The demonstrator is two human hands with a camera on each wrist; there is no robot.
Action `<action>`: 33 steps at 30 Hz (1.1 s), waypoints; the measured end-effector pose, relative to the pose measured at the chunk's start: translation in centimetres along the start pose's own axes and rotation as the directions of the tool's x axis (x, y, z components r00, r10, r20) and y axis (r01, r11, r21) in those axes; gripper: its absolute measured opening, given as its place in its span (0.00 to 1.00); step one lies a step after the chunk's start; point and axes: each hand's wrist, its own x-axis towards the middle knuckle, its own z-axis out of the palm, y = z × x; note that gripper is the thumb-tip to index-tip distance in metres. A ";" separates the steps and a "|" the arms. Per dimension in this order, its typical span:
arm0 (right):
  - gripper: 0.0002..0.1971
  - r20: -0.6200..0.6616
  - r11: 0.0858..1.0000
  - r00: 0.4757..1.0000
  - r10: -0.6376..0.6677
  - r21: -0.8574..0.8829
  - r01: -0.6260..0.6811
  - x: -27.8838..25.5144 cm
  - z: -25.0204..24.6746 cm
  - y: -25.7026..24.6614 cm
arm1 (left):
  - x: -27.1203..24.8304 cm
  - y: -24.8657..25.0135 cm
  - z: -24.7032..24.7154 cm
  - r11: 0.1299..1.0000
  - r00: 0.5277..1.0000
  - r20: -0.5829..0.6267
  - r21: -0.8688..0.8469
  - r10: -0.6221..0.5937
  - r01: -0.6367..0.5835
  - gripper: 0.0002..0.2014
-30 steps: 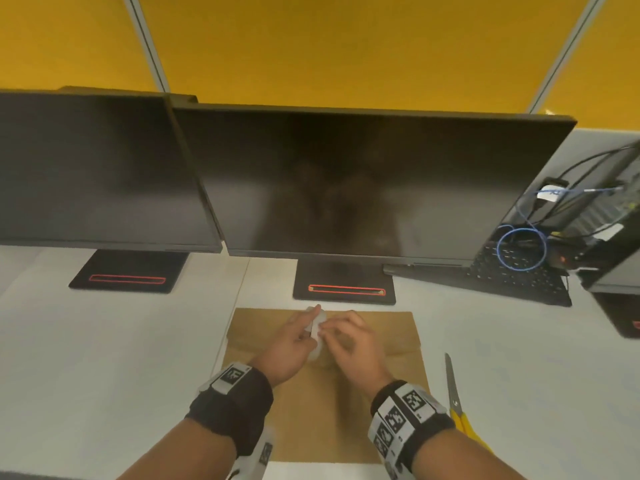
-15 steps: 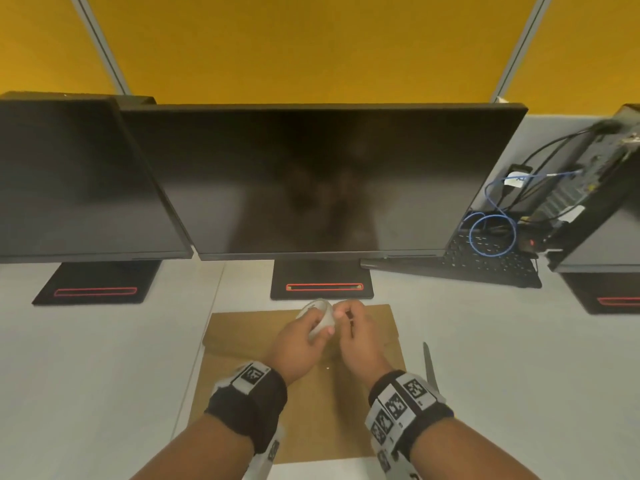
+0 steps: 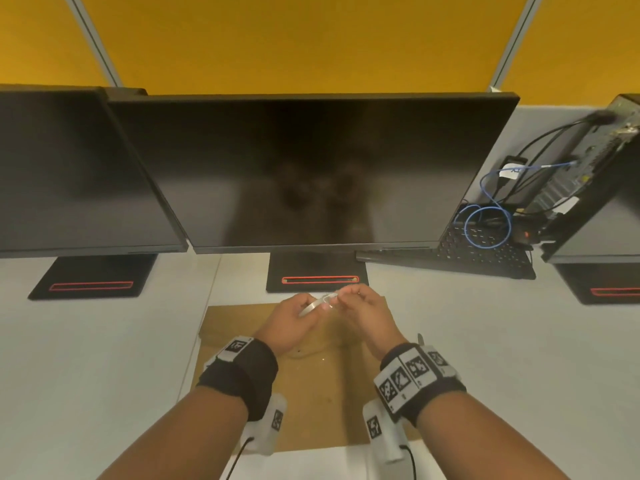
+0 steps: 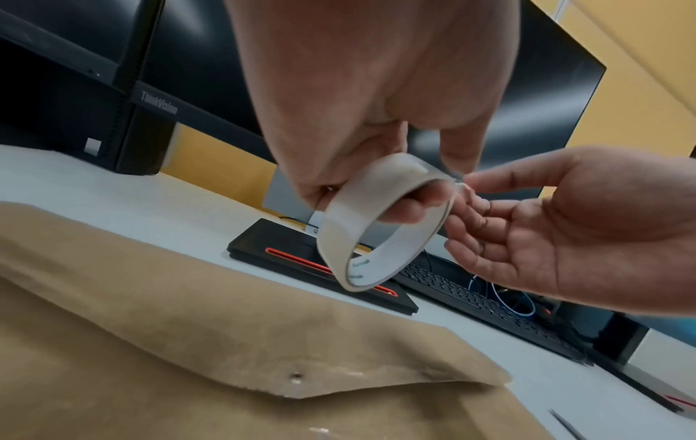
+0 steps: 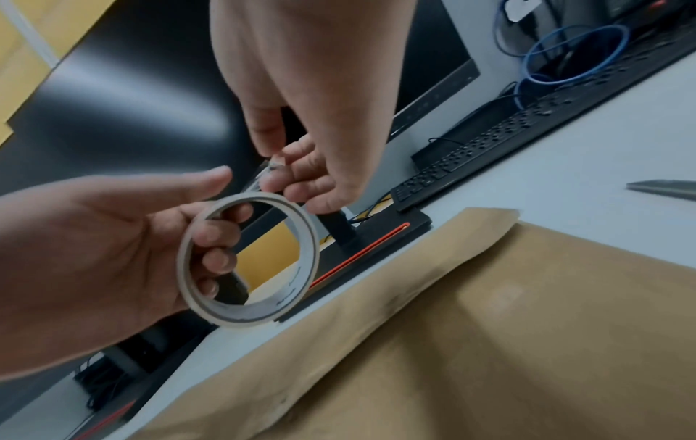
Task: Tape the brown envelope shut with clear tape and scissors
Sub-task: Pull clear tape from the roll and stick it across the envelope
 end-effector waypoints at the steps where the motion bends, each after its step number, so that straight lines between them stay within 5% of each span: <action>1: 0.03 0.001 1.000 1.000 0.006 0.029 -0.006 0.1 -0.3 -0.1 | -0.1 0.2 0.1 0.999 1.000 0.024 -0.047 -0.004 0.006 0.12; 4: 0.07 -0.019 1.000 1.000 0.009 -0.028 -0.010 0.1 -0.9 0.0 | -0.4 0.3 0.2 0.987 0.998 0.068 -0.159 0.005 0.006 0.09; 8: 0.06 -0.142 0.998 0.990 -0.014 -0.065 0.005 -0.2 -1.3 0.5 | -0.6 -0.2 0.3 0.997 1.000 0.009 -0.070 0.012 -0.012 0.15; 13: 0.07 -0.190 0.987 0.976 -0.109 -0.137 0.084 -1.0 -1.1 0.6 | 0.2 -0.7 0.2 0.918 0.997 -0.072 0.396 0.027 0.004 0.19; 16: 0.11 -0.204 0.980 0.970 -0.131 -0.174 0.096 -0.7 -1.1 0.5 | 0.5 -0.4 -0.2 0.882 0.994 -0.107 0.468 -0.009 0.058 0.27; 19: 0.09 -0.235 0.991 0.969 -0.078 -0.121 0.050 -0.1 -2.5 0.5 | 0.5 0.1 -1.3 0.991 0.991 -0.087 0.087 -0.098 0.106 0.32; 21: 0.07 -0.208 0.996 0.977 -0.039 -0.090 0.020 0.1 -3.5 0.6 | 0.2 0.3 -2.1 0.968 0.992 -0.041 -0.226 -0.122 0.110 0.29; 24: 0.06 -0.204 0.997 0.979 -0.027 -0.081 0.010 0.0 -3.8 1.1 | 0.1 0.1 -2.0 0.937 0.997 0.029 -0.341 -0.069 0.074 0.25; 27: 0.07 -0.255 0.994 0.966 -0.048 -0.104 0.022 0.0 -3.8 1.6 | 0.5 -0.9 -1.3 0.992 0.996 -0.066 -0.118 -0.053 0.045 0.22; 29: 0.09 -0.291 0.989 0.954 -0.069 -0.146 0.027 0.2 -4.1 1.7 | 0.9 -1.8 -1.5 0.985 0.995 -0.097 0.175 0.009 0.008 0.22; 31: 0.10 -0.271 0.979 0.958 -0.097 -0.201 0.042 0.1 -4.2 1.7 | 1.0 -2.4 -1.9 0.879 0.998 -0.067 0.475 -0.007 0.038 0.23; 33: 0.11 -0.250 0.968 0.961 -0.121 -0.242 0.060 -0.1 -3.8 1.6 | 1.0 -2.4 -1.9 0.796 0.995 -0.066 0.597 -0.077 0.101 0.27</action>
